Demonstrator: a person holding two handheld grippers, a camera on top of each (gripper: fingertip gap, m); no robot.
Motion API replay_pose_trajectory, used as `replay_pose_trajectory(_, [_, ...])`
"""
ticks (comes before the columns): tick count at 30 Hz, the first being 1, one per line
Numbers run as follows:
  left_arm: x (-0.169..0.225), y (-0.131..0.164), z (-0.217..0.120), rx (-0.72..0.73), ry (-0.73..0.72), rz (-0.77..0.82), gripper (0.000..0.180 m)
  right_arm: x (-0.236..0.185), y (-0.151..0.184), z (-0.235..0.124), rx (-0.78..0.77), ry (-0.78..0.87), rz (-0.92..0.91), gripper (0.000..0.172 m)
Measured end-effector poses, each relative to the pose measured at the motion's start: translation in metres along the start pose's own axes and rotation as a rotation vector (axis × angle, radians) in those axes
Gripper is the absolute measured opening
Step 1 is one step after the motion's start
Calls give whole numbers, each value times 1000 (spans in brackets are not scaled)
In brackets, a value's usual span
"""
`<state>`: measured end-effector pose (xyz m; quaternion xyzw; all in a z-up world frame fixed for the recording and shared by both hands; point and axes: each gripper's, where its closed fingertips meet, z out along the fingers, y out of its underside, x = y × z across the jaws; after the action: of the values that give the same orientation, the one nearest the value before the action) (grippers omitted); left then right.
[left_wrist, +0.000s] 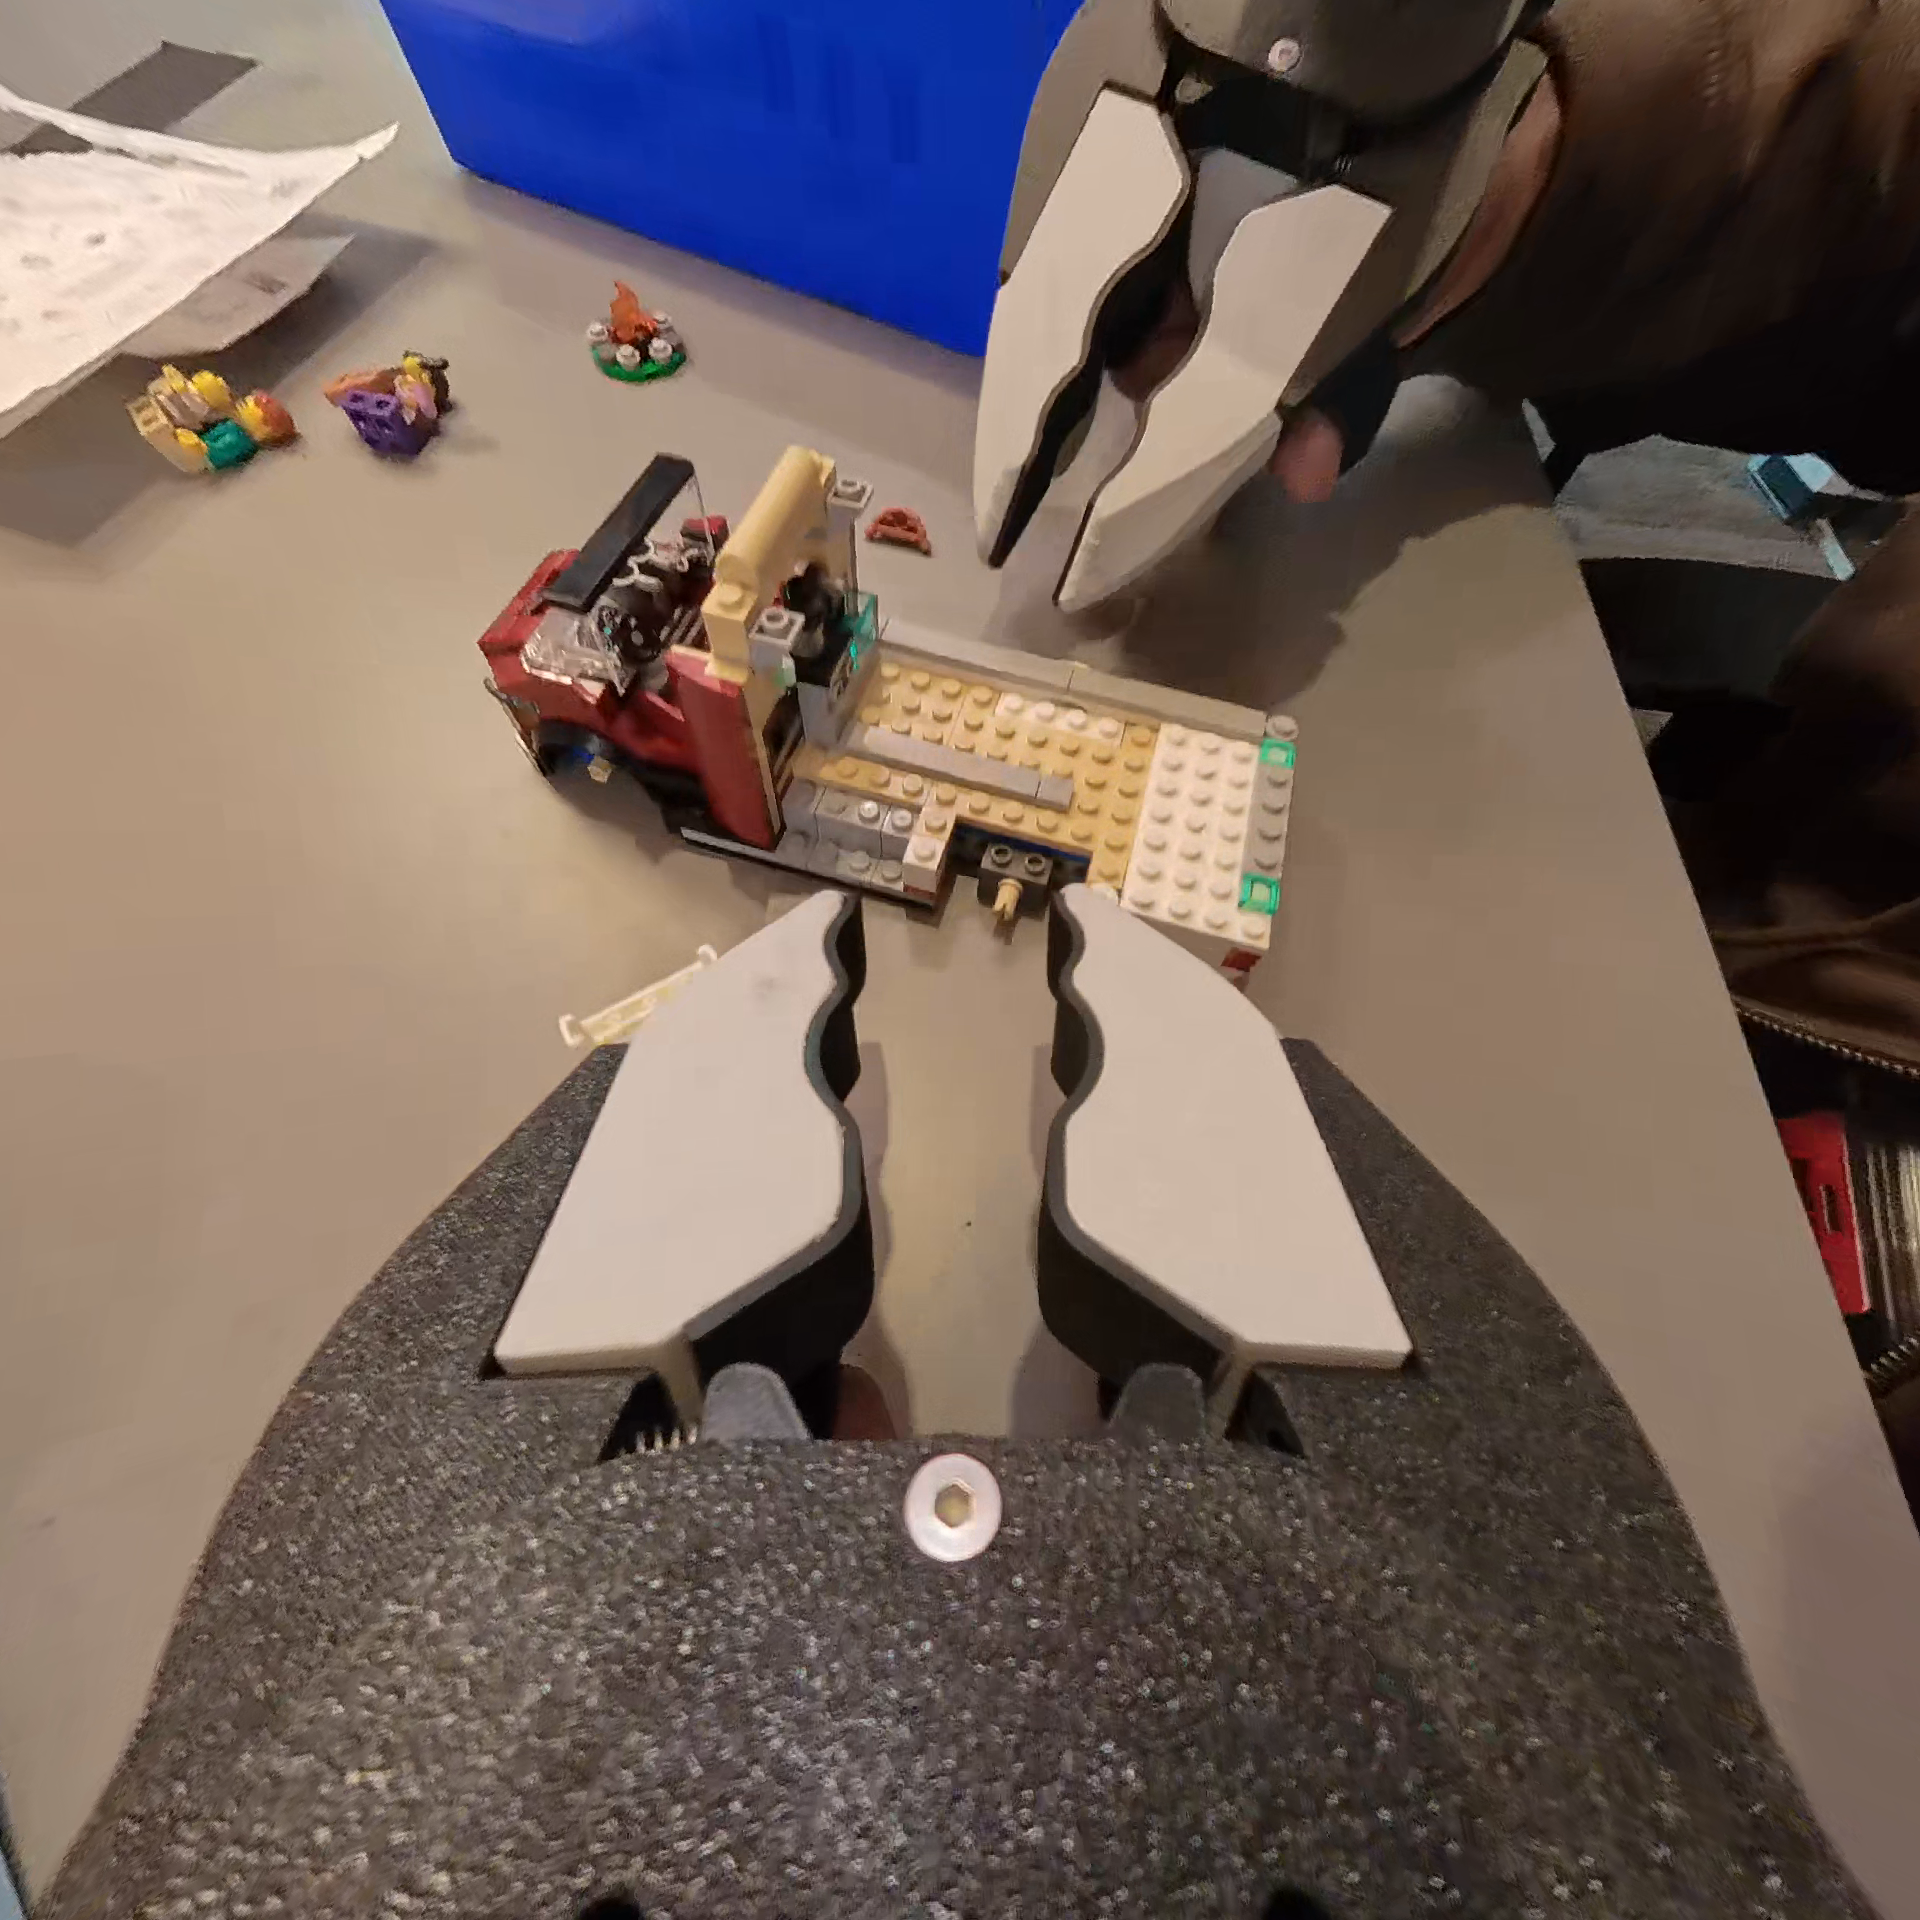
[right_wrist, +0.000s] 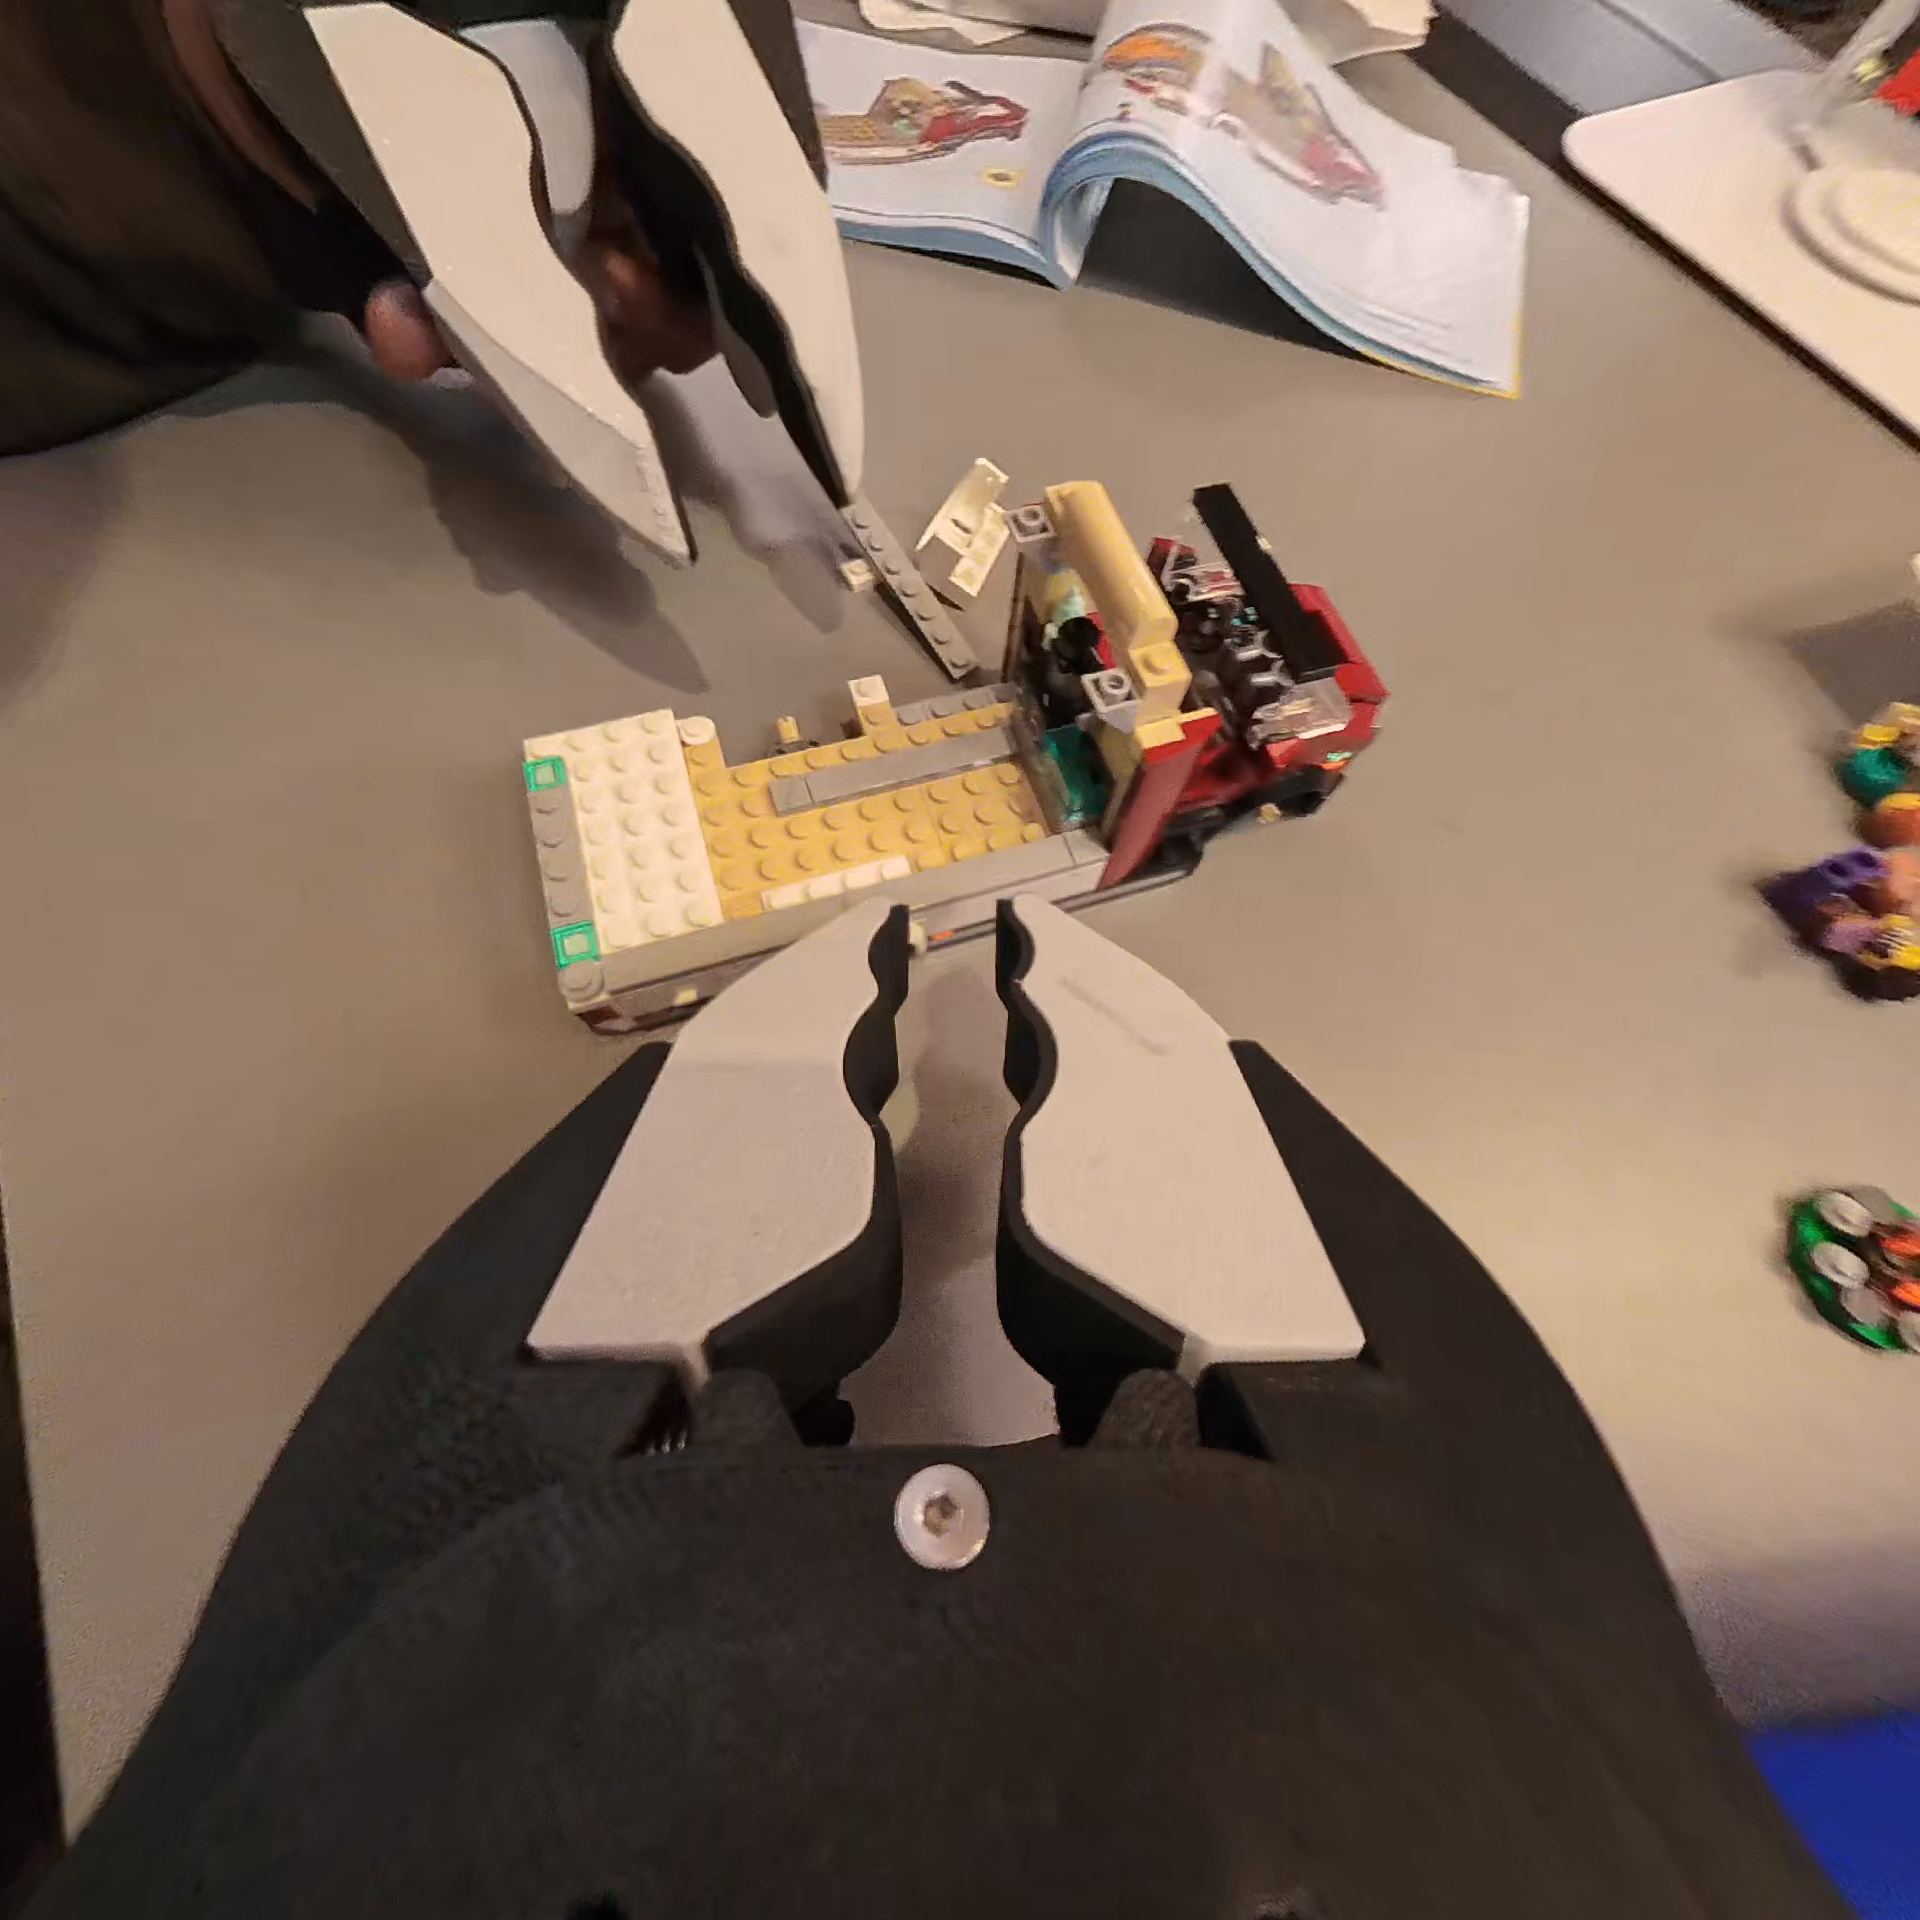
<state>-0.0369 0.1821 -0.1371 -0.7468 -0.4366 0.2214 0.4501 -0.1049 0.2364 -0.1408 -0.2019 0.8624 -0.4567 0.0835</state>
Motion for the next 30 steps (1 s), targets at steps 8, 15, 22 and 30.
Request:
replay_pose_trajectory(8, [11, 13, -4, -65, 116, -19, 22, -5, 23, -4, -56, -36, -26, 18])
replay_pose_trajectory(15, [42, 18, -8, -87, 282, 76, 15, -20, 23, 20, -145, -77, -151, 10])
replay_pose_trajectory(22, [33, 8, -10, -20, 267, -3, 15, -11, 15, 27, -125, -99, -111, 11])
replay_pose_trajectory(30, [39, 9, -8, -41, 287, 12, 15, -4, 25, 29, -185, -74, -97, 11])
